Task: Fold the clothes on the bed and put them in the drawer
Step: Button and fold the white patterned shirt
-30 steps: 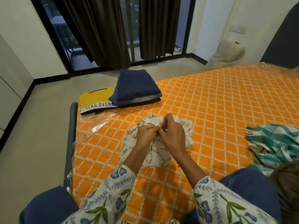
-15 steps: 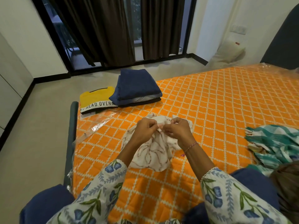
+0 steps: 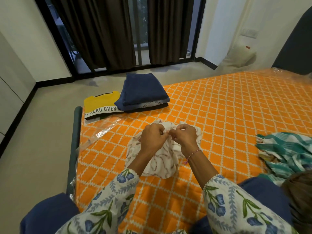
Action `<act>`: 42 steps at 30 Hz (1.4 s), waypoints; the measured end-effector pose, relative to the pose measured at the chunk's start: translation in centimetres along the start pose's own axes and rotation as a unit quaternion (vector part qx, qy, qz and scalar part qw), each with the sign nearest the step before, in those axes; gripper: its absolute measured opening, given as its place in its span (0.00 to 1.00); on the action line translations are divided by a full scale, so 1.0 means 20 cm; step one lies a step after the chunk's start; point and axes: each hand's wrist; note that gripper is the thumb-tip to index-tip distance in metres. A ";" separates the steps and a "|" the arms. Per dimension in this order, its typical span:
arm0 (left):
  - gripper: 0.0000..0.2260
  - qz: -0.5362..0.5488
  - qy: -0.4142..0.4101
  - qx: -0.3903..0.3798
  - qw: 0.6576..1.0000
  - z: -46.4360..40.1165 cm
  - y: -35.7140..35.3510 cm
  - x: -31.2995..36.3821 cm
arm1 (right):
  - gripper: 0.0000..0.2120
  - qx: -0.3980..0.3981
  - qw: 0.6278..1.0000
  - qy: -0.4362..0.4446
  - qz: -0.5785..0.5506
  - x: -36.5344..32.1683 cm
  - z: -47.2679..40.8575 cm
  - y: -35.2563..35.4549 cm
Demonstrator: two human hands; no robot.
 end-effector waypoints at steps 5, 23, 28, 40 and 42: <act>0.14 0.175 0.022 -0.126 0.976 -0.05 0.08 -0.04 | 0.16 -0.103 0.994 -0.008 -0.018 -0.06 -0.01 0.05; 0.03 0.225 -0.009 -0.129 0.966 -0.06 0.05 -0.10 | 0.15 -0.158 0.962 -0.109 -0.193 -0.09 -0.12 -0.01; 0.10 0.083 0.019 -0.124 0.989 -0.06 -0.02 -0.19 | 0.12 -0.120 0.967 -0.078 -0.209 -0.13 -0.14 -0.02; 0.06 0.237 0.179 -0.476 0.828 0.00 0.00 -0.32 | 0.22 -0.293 0.928 0.056 0.224 0.26 -0.15 -0.10; 0.13 0.152 0.206 -0.465 0.847 0.01 -0.02 -0.40 | 0.13 -0.316 0.899 0.079 0.294 0.36 -0.13 -0.10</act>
Point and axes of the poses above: each hand's wrist, its own z-axis away from the middle knuckle, its own y-axis out of the back of the hand, x = y × z, and after that the axes turned 10 degrees about y, right-handed
